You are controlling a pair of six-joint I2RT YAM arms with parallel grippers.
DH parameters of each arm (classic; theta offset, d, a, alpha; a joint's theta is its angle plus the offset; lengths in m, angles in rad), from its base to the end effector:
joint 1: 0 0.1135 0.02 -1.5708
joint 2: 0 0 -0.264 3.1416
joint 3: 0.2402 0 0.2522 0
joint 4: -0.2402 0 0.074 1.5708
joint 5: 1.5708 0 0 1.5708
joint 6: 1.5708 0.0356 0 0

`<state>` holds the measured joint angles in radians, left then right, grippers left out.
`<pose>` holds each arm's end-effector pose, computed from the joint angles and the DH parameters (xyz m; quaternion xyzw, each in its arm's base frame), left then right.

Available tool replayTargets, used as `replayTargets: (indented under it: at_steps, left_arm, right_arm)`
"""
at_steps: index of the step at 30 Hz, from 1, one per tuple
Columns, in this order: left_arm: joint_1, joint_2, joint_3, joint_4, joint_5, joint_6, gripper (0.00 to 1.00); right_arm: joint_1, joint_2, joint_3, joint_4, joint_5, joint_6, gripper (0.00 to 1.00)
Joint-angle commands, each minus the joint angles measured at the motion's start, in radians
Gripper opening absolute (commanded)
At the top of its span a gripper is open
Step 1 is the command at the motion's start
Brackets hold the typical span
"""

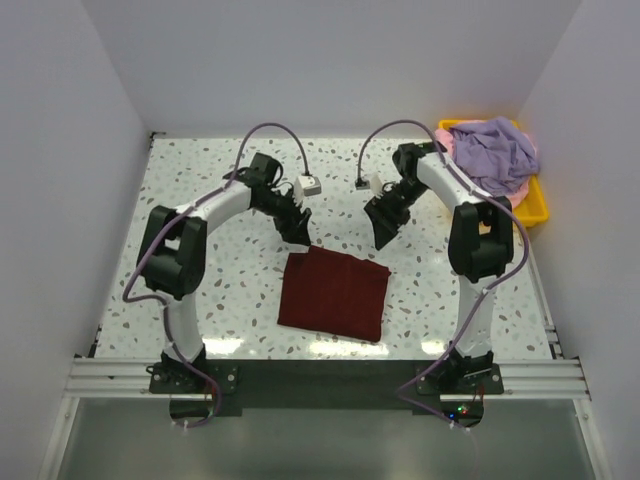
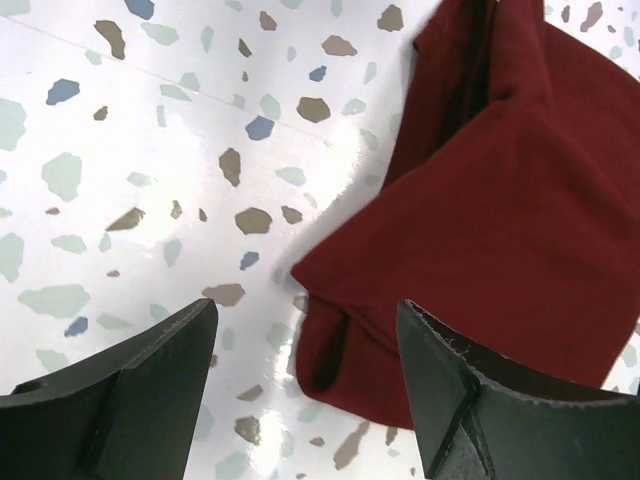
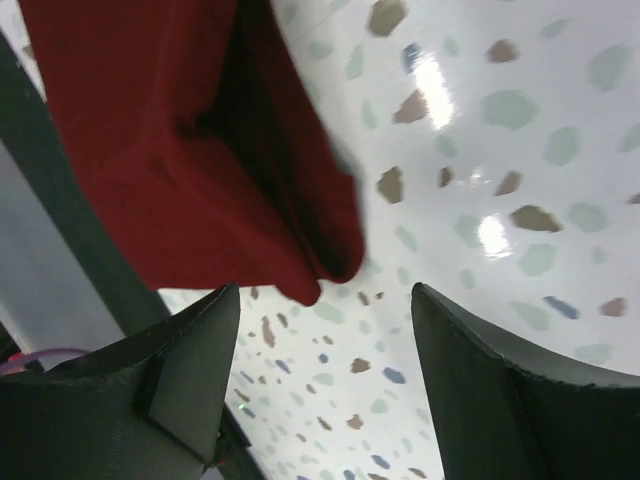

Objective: Fold and stack the t-shirts
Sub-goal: Fold the tshirt

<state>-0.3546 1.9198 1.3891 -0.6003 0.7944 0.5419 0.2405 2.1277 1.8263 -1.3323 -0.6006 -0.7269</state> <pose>0.3607 -0.1606 0.1998 0.4661 0.7745 -0.3571 0.2356 0.3883 0.1159 0.2190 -0.4358 0.8496 0.2942 0.0420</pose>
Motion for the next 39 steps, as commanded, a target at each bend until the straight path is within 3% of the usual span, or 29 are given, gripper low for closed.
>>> replayTargets:
  at_steps: [1, 5, 19, 27, 34, 39]
  left_arm:
    - [0.005, 0.068, 0.112, -0.033, 0.051, 0.022, 0.77]
    - [0.005, 0.151, 0.185, -0.099, 0.055, 0.076, 0.77]
    - [-0.01, 0.246, 0.205, -0.105, 0.08, 0.102, 0.76]
    - [-0.023, 0.257, 0.197, -0.141, 0.13, 0.131, 0.67]
    - [-0.023, 0.245, 0.194, -0.18, 0.158, 0.156, 0.39]
    - [-0.02, 0.208, 0.192, -0.204, 0.155, 0.156, 0.07]
  right_arm:
    - [0.028, -0.101, -0.086, -0.093, -0.062, -0.06, 0.72]
    - [0.028, -0.109, -0.15, -0.045, -0.057, -0.058, 0.7]
    - [0.031, -0.089, -0.251, 0.004, -0.057, -0.089, 0.6]
    - [0.046, -0.086, -0.285, 0.042, -0.039, -0.081, 0.59]
    - [0.071, -0.092, -0.292, 0.073, -0.007, -0.066, 0.57]
    - [0.071, -0.112, -0.305, 0.133, 0.045, -0.037, 0.56]
